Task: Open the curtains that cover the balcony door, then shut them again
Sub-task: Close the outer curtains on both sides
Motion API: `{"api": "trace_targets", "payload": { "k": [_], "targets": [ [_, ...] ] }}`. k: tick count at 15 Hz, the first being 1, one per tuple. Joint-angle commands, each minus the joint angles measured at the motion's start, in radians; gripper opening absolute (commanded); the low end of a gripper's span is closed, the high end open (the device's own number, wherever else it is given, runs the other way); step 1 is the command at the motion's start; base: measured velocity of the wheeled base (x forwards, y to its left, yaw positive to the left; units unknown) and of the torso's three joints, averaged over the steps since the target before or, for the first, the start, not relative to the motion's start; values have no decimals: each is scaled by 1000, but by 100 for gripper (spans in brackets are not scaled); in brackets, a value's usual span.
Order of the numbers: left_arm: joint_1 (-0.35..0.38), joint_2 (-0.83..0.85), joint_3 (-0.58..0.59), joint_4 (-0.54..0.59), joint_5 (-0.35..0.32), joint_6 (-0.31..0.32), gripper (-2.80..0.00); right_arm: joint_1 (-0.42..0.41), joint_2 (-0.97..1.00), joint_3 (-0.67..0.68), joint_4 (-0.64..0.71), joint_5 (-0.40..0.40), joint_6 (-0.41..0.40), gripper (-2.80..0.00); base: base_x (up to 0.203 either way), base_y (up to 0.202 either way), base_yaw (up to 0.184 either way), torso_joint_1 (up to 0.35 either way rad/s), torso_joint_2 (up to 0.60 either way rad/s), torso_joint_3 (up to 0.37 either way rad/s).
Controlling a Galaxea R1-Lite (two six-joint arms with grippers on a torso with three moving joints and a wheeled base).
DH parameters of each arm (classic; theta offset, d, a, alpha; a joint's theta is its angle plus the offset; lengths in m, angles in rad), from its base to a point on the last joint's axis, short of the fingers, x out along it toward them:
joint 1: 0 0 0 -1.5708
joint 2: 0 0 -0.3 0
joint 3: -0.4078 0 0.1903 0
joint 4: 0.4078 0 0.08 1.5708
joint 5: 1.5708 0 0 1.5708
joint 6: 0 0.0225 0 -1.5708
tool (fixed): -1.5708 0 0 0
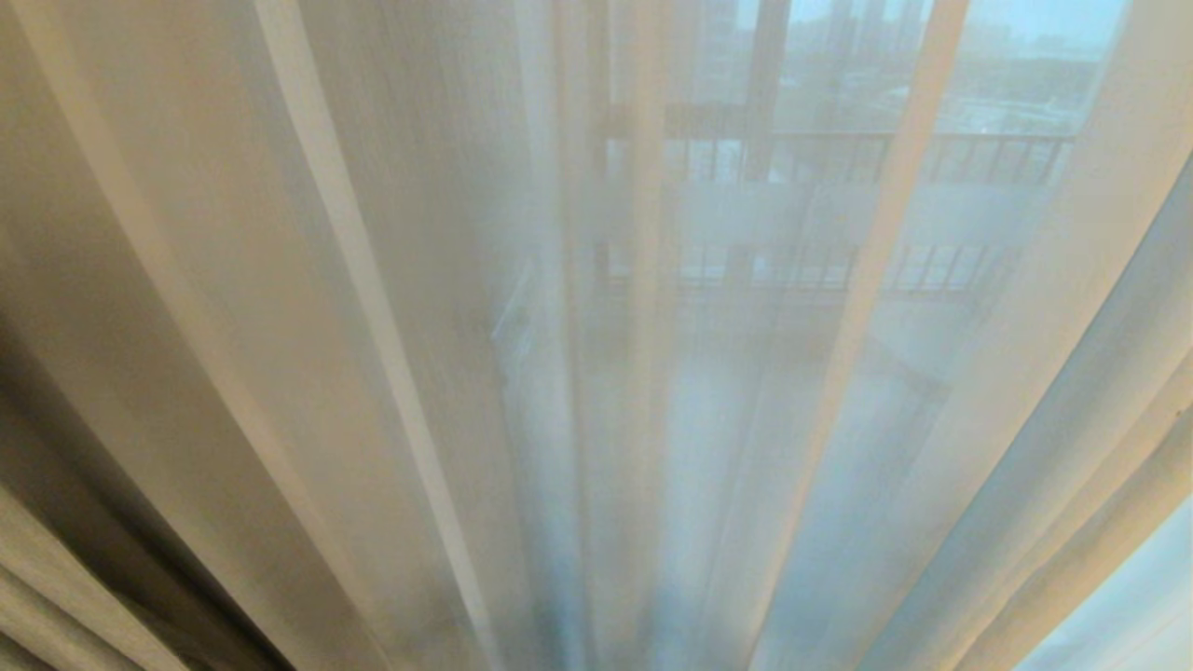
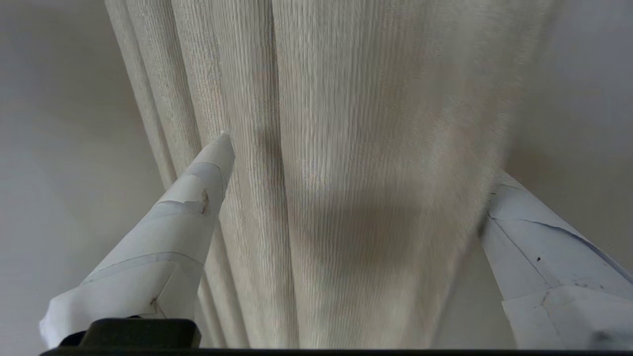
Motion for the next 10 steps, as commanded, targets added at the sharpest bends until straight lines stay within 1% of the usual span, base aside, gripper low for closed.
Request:
{"api": "trace_targets", "payload": {
  "k": [1,2,5,8,10],
  "targets": [
    [1,45,-29,-20,-6,-4,0,0,1,0,0,1,-1,-280,0,0,0,0,0,0],
    [1,45,-29,-20,-6,-4,0,0,1,0,0,1,-1,-280,0,0,0,0,0,0],
    [-8,73,-52,-51,-74,-45,0,0,1,0,0,1,-1,-280,0,0,0,0,0,0],
    [-19,80,-64,-60,-113,-47,0,0,1,0,0,1,-1,-280,0,0,0,0,0,0],
    [-25,89,-69,-76,-117,-47,0,0,1,0,0,1,-1,-280,0,0,0,0,0,0]
  ]
}}
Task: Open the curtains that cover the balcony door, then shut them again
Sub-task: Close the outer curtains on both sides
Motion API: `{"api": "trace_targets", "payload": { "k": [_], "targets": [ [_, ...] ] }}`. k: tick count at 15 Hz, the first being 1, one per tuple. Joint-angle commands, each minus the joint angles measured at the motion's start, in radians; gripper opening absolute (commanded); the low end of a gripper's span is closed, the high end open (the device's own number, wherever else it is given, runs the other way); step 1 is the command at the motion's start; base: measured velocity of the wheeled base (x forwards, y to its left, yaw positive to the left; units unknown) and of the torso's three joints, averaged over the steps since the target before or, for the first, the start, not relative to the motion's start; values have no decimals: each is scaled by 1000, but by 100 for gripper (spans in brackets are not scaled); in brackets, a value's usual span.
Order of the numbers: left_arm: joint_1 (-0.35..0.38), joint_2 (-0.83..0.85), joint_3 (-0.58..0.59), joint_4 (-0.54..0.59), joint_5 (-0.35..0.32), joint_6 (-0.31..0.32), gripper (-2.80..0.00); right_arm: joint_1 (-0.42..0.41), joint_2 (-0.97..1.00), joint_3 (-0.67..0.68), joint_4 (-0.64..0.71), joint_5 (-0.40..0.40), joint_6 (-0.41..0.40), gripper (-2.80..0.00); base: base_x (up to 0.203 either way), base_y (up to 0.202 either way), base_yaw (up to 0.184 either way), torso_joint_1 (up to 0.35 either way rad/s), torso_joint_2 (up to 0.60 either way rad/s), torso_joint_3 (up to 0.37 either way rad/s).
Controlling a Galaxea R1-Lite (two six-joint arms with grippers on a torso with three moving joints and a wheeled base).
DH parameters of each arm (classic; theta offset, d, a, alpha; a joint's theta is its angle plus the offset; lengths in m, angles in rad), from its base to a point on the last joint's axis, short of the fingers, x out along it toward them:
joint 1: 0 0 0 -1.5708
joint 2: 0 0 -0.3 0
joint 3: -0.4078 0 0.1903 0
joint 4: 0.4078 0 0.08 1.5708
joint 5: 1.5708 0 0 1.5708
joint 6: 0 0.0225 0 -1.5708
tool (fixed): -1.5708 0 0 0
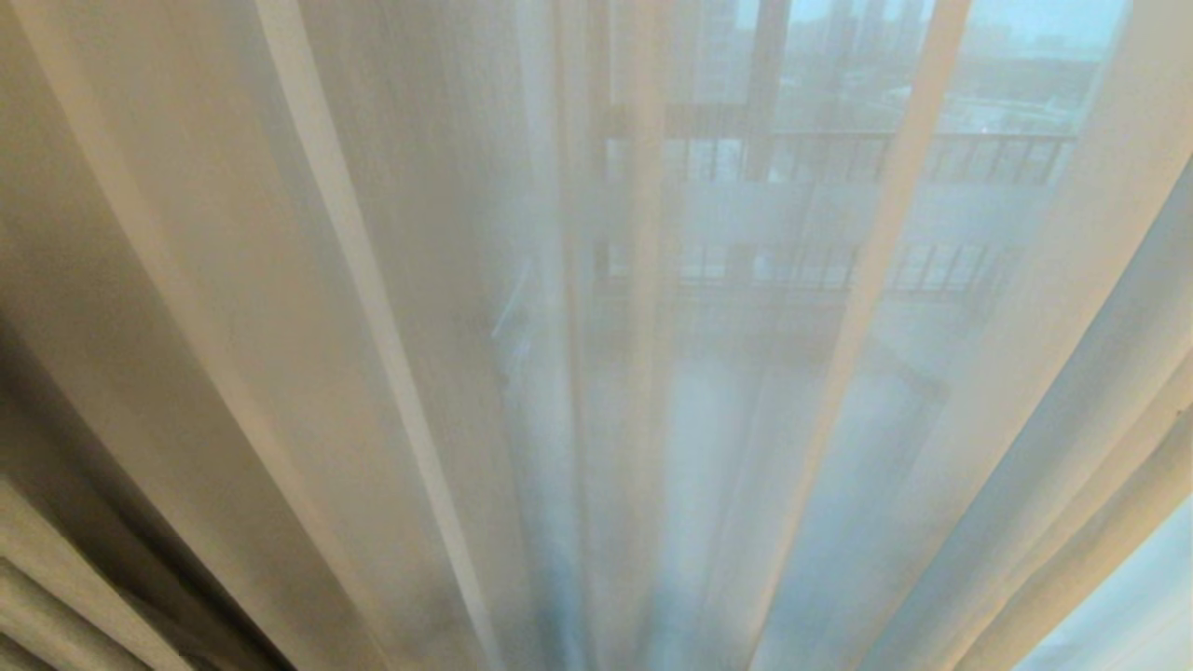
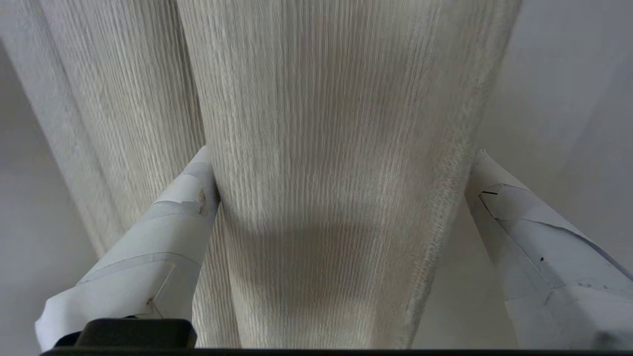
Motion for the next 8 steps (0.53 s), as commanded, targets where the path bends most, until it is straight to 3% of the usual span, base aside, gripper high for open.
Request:
{"api": "trace_targets", "payload": {
  "k": [1,8],
  "targets": [
    [-8,10,-6,-8,0,-1,0,0,1,0,0,1,-1,-280,0,0,0,0,0,0],
    [-8,34,-39,-8,-1,0,0,0,1,0,0,1,-1,-280,0,0,0,0,0,0]
  ]
}}
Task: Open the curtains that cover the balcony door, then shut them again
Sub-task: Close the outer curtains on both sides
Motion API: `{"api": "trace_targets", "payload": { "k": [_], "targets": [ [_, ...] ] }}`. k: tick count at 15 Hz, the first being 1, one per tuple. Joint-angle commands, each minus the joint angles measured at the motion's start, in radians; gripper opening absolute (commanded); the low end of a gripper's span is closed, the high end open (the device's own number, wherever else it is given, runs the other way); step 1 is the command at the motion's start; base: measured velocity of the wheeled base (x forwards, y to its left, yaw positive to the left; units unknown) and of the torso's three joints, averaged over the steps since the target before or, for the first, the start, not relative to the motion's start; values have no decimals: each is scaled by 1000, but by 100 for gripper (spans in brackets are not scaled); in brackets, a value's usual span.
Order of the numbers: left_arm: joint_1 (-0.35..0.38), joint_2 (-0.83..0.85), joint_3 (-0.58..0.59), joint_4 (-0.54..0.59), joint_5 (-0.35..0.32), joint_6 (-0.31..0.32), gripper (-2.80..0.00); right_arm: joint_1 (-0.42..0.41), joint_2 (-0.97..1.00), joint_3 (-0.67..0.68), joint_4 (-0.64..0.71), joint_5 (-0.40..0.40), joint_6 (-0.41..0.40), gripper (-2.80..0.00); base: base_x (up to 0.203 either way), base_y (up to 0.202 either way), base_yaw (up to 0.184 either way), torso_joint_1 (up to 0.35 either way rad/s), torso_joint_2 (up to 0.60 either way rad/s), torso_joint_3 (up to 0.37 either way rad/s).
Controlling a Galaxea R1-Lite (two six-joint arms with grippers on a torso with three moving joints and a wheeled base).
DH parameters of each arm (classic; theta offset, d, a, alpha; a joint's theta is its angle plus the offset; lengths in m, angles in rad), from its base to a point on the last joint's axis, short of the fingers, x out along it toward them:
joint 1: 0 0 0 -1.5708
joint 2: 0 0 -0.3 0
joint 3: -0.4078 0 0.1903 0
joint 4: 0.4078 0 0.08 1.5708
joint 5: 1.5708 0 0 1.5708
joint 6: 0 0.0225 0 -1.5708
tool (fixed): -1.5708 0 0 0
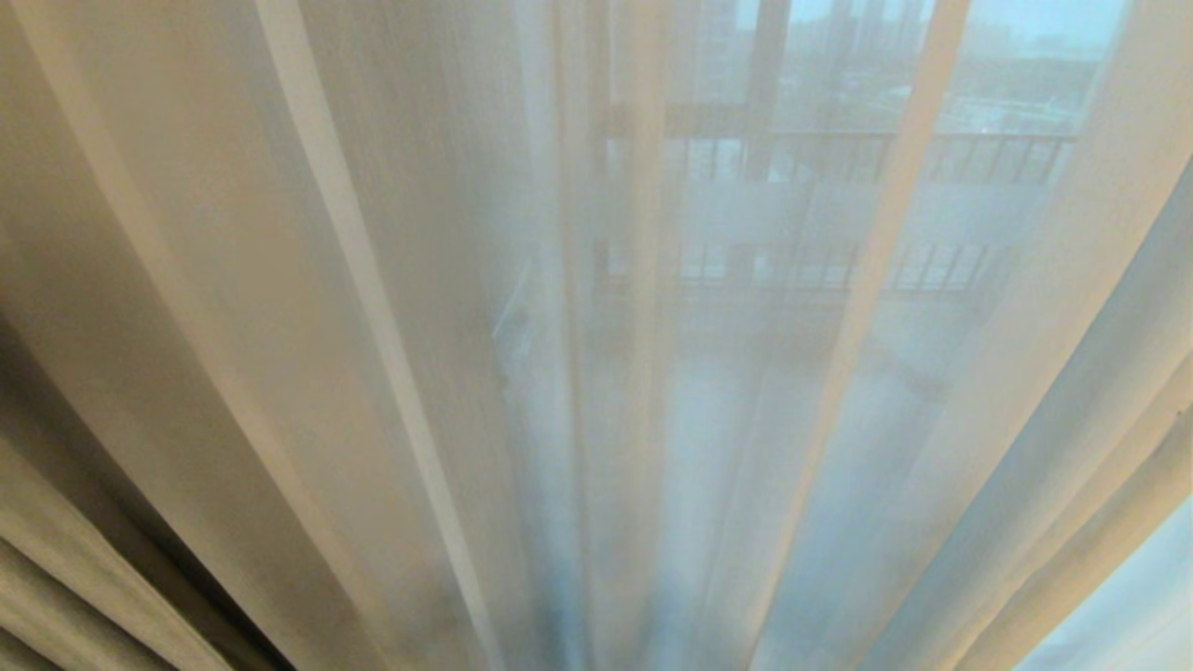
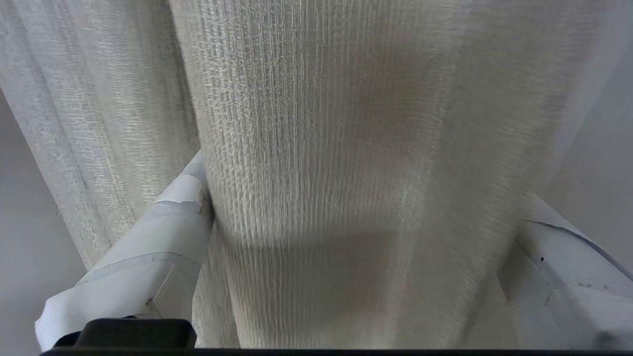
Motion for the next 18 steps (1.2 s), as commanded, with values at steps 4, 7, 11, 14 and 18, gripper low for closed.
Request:
{"api": "trace_targets", "payload": {
  "k": [4,7,11,14,18],
  "targets": [
    [-5,11,-7,-3,0,0,-280,0,1,0,0,1,-1,-280,0,0,0,0,0,0],
    [-10,11,-8,-3,0,0,-280,0,1,0,0,1,-1,-280,0,0,0,0,0,0],
    [-13,10,-27,-5,0,-2,-280,0,1,0,0,1,-1,-280,0,0,0,0,0,0],
    [-15,4,-41,-5,0,-14,-280,0,1,0,0,1,-1,-280,0,0,0,0,0,0],
    [-15,-27,-35,-3,0,-18,-280,0,1,0,0,1,-1,-280,0,0,0,0,0,0]
  ]
}}
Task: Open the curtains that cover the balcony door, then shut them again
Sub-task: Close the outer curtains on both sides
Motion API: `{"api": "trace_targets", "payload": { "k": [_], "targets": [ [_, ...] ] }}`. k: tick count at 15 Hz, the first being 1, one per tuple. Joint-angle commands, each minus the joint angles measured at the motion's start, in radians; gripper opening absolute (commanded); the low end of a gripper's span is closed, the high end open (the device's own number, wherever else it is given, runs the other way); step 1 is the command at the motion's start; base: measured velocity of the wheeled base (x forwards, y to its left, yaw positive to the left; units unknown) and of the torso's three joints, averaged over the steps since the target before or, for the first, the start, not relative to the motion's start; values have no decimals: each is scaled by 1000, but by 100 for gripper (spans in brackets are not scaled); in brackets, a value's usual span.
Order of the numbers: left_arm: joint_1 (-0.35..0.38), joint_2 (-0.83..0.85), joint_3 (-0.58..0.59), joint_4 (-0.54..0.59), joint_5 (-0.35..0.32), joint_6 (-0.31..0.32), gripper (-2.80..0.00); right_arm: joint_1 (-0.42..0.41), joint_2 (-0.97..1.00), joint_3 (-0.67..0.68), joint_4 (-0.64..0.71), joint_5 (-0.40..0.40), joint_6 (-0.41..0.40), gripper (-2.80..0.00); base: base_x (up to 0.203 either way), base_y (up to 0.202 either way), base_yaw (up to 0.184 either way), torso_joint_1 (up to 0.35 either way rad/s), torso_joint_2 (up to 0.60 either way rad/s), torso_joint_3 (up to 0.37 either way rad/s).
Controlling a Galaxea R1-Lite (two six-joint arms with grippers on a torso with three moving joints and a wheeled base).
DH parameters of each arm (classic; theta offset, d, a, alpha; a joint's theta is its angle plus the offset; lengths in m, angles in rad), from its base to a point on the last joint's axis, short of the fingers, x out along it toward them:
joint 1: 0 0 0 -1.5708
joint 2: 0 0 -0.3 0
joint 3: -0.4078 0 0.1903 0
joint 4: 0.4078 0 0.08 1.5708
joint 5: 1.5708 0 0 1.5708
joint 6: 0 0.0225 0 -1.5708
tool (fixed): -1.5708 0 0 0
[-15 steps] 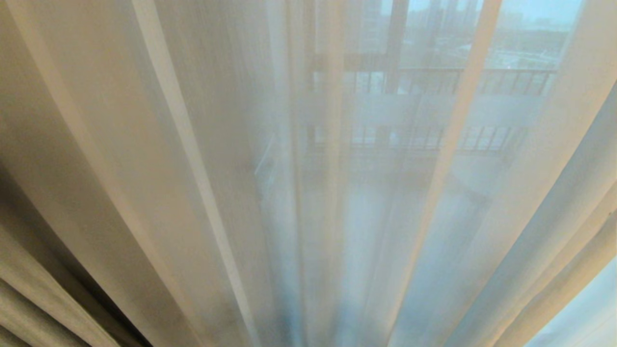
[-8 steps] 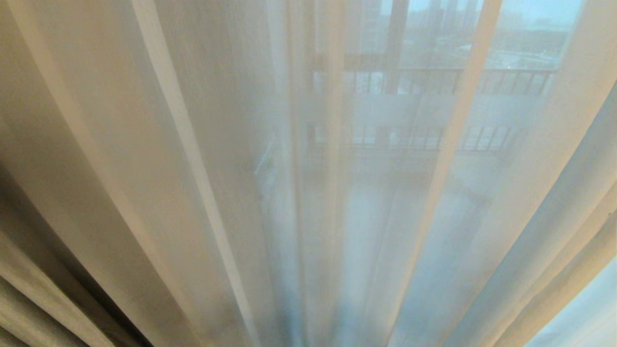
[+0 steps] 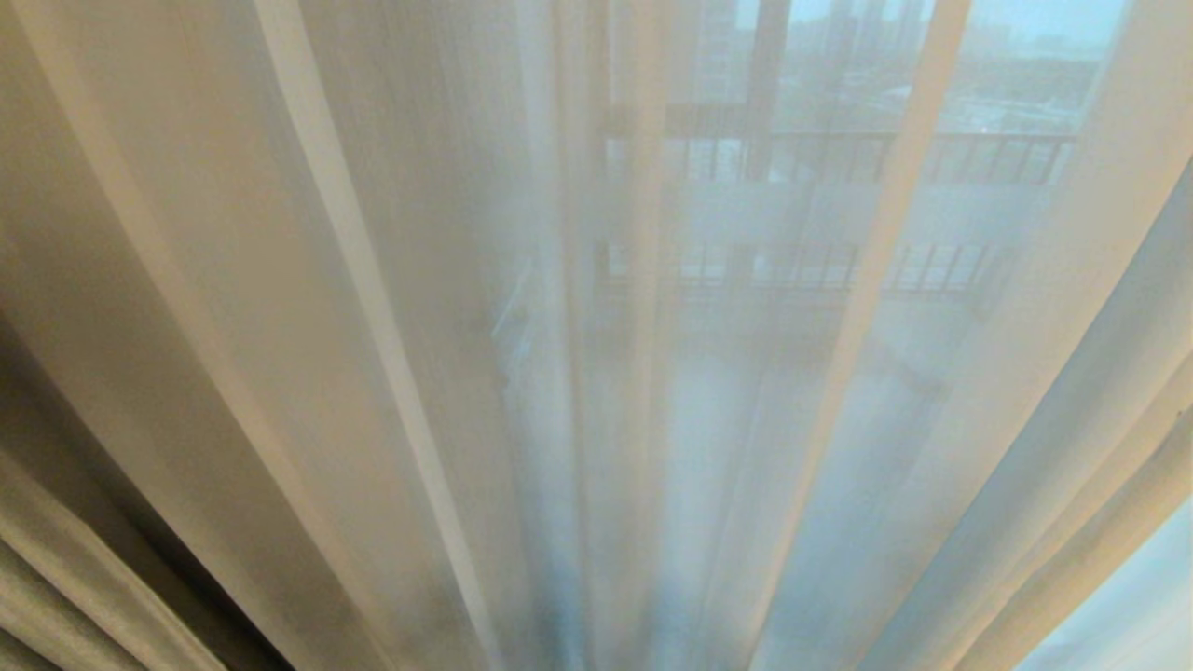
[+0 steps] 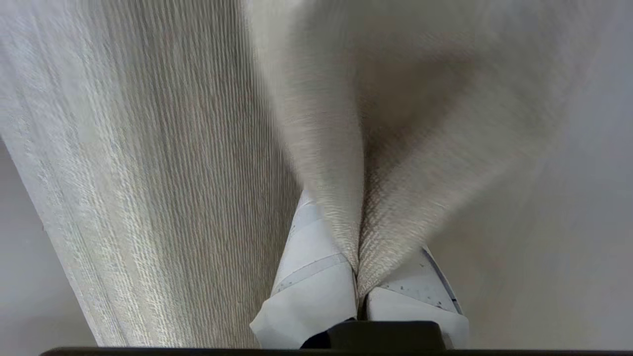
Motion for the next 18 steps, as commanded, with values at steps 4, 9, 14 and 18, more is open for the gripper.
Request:
{"api": "trace_targets", "payload": {
  "k": [4,9,14,18],
  "targets": [
    [-5,-69,12,-4,-14,-18,-280,0,1,0,0,1,-1,-280,0,0,0,0,0,0],
    [-20,-173,109,-3,-56,-41,-280,0,1,0,0,1,-1,-280,0,0,0,0,0,0],
    [-44,-263,174,-4,-121,-73,-280,0,1,0,0,1,-1,-280,0,0,0,0,0,0],
    [-88,-297,179,-3,-164,-95,-280,0,1,0,0,1,-1,-280,0,0,0,0,0,0]
  ]
}}
